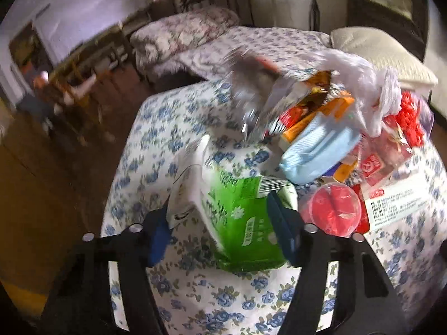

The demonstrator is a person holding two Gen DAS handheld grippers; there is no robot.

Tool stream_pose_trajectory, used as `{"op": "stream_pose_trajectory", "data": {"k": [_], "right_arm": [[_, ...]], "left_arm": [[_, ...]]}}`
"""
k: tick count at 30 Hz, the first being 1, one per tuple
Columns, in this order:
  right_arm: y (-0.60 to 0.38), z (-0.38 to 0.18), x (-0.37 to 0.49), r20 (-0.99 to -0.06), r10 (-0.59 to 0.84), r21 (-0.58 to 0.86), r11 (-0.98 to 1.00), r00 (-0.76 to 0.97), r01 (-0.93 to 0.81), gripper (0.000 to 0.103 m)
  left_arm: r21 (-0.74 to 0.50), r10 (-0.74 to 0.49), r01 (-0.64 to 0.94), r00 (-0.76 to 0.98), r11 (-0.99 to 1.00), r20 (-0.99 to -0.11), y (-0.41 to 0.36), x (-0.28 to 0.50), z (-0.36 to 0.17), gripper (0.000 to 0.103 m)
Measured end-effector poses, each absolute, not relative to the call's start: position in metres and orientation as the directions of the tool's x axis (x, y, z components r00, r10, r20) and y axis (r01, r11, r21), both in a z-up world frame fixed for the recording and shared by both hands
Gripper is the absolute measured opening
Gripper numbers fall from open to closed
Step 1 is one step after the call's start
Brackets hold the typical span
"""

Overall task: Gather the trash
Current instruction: 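Grasp the white medicine box with the right gripper while the left holds the green packet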

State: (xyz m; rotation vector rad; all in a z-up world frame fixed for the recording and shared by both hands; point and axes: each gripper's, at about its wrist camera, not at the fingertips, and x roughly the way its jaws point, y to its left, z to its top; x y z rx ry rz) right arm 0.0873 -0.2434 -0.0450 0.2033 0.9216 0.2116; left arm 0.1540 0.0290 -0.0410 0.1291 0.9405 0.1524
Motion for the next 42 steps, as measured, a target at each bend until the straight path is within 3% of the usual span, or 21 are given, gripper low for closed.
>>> {"op": "stream_pose_trajectory", "data": {"k": [3,6,14,27,31,42], "right_arm": [[-0.245,-0.044,0.087,-0.762,0.264,0.262,0.961,0.591,-0.092,0.097],[-0.246,-0.043,0.087,-0.760,0.266,0.266,0.960,0.593,-0.090,0.097],[-0.245,-0.044,0.088,-0.764,0.253,0.237,0.966,0.594,-0.107,0.097],[-0.199,-0.049,0.120,-0.818,0.300,0.125,0.926,0.491,-0.357,0.097],[-0.179,-0.056,0.138,-0.848,0.249,-0.012,0.873,0.467,-0.487,0.097],[-0.171,-0.055,0.178,-0.859,0.302,0.004,0.811,0.413,-0.585,0.094]], "left_arm": [[0.125,0.163,-0.104,0.586,0.987,-0.794,0.042,0.152,-0.035,0.028],[-0.006,0.061,-0.111,0.593,0.994,-0.803,0.059,0.140,-0.026,0.027],[-0.164,-0.076,-0.077,0.646,0.983,-0.760,0.063,0.109,0.005,0.027],[-0.244,-0.222,0.051,0.619,0.969,-0.753,0.041,0.105,0.008,0.027],[-0.270,-0.247,0.056,0.609,0.961,-0.754,0.046,0.107,0.006,0.027],[-0.291,-0.259,0.047,0.604,0.956,-0.753,0.048,0.113,0.004,0.027]]}}
